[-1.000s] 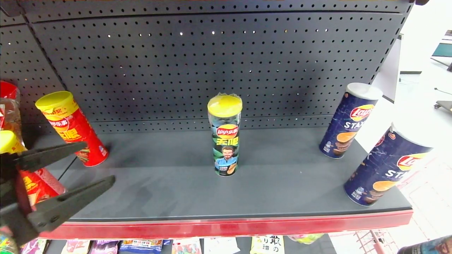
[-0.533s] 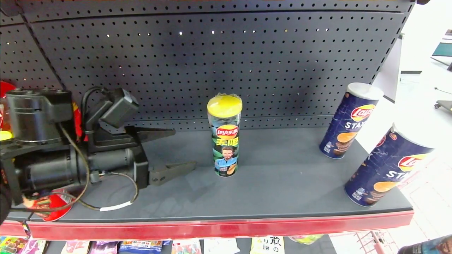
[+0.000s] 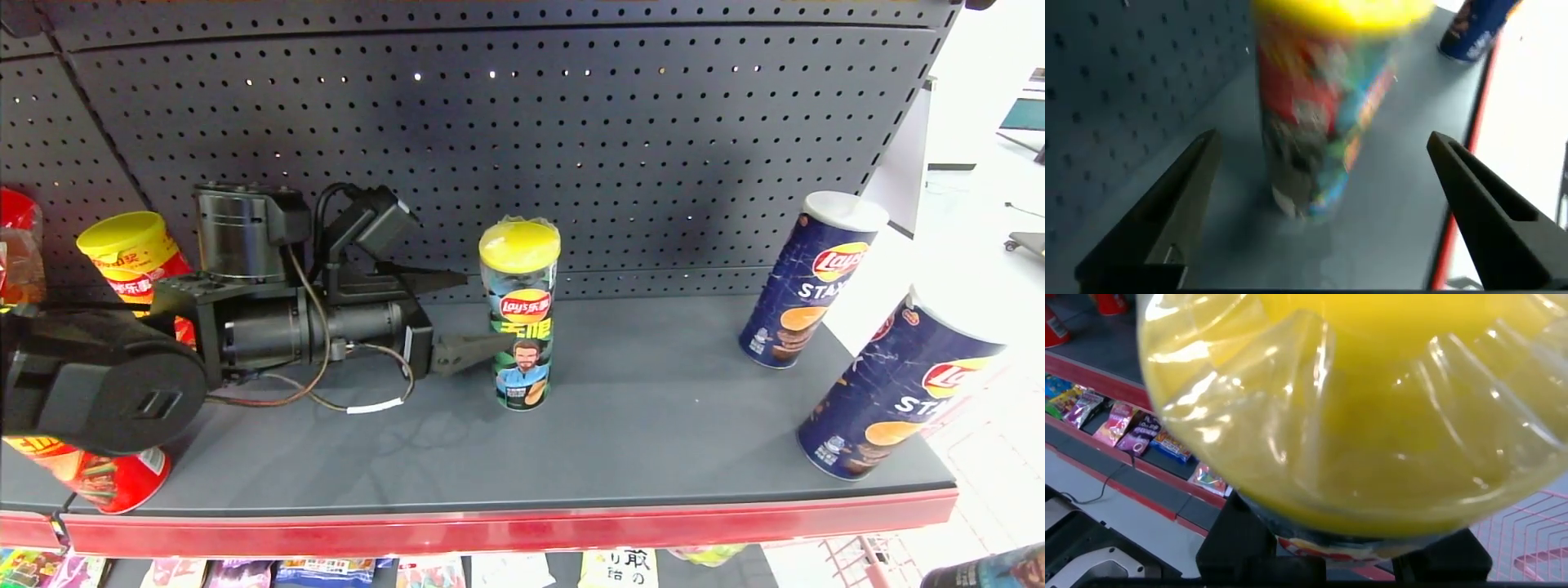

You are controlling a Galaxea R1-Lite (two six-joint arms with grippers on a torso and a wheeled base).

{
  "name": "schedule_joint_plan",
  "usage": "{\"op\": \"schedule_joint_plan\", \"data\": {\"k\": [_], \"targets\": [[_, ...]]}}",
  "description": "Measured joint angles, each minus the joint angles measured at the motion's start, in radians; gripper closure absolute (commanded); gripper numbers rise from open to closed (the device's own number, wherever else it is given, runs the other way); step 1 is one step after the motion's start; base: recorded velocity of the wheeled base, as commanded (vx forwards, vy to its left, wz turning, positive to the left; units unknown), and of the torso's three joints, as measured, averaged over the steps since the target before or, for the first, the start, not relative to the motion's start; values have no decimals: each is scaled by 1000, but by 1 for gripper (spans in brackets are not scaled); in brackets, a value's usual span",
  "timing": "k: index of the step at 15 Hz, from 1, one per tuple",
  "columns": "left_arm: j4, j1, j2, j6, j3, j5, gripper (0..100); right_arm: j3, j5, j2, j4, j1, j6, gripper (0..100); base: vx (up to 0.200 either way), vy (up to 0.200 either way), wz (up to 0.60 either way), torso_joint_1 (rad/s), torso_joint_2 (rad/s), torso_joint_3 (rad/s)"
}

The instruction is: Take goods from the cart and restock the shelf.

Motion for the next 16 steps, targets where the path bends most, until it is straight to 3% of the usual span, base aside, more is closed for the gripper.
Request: {"op": "schedule_joint_plan", "data": {"k": [8, 14, 15, 16], "targets": [[2, -44, 133, -7, -184, -8, 0, -2, -4, 1, 0, 0, 0, 100, 0, 0, 0, 0, 0, 0], [4, -50, 201, -7, -250, -20, 0, -6, -4, 6, 0, 0, 0, 100, 0, 0, 0, 0, 0, 0], [4, -51, 208, -7, -252, -21, 100, -6, -4, 6, 0, 0, 0, 100, 0, 0, 0, 0, 0, 0], [4, -51, 214, -7, -253, -21, 100, -8, -4, 6, 0, 0, 0, 100, 0, 0, 0, 0, 0, 0]]}}
